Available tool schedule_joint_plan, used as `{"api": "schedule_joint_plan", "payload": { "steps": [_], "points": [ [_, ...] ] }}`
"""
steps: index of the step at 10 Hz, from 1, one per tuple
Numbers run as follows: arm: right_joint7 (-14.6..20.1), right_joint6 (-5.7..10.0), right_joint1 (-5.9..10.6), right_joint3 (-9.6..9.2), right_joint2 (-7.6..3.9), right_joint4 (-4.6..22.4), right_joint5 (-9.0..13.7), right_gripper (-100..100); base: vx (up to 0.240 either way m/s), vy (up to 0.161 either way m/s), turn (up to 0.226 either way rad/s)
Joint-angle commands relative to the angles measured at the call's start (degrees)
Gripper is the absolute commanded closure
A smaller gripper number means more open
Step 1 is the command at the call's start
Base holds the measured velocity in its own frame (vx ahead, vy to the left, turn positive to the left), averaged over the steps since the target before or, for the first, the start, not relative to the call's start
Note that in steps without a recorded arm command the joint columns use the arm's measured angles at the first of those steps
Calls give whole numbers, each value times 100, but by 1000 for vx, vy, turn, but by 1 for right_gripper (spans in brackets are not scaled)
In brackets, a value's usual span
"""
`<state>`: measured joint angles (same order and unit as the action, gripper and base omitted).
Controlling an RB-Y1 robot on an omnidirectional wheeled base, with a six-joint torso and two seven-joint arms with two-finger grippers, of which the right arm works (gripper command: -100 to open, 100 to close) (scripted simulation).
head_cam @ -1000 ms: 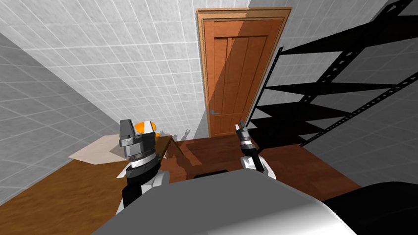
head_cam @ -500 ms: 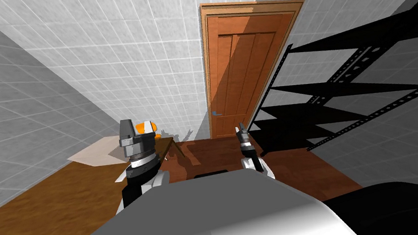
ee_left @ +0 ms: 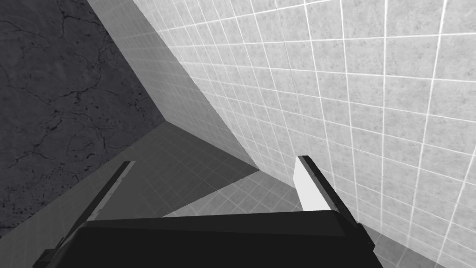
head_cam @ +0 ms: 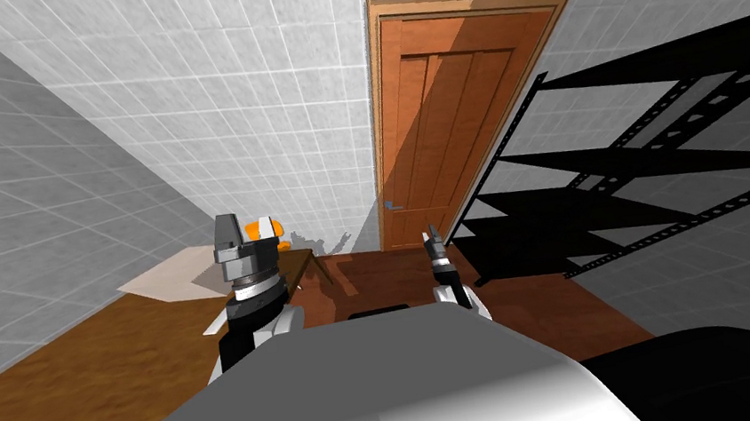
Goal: Pull the door open
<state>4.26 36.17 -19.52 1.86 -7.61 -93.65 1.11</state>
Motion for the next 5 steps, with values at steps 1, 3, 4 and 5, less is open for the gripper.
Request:
{"api": "schedule_joint_plan", "payload": {
  "steps": [1,3,4,5],
  "points": [
    [21,53,25,9,-24,195,27,-100,109,39,38],
    [48,117,66,23,-57,448,62,-100,108,20,35],
    [61,149,86,31,-73,574,80,-100,105,10,46],
    [75,181,106,38,-88,697,97,-100,109,15,52]
  ]
}}
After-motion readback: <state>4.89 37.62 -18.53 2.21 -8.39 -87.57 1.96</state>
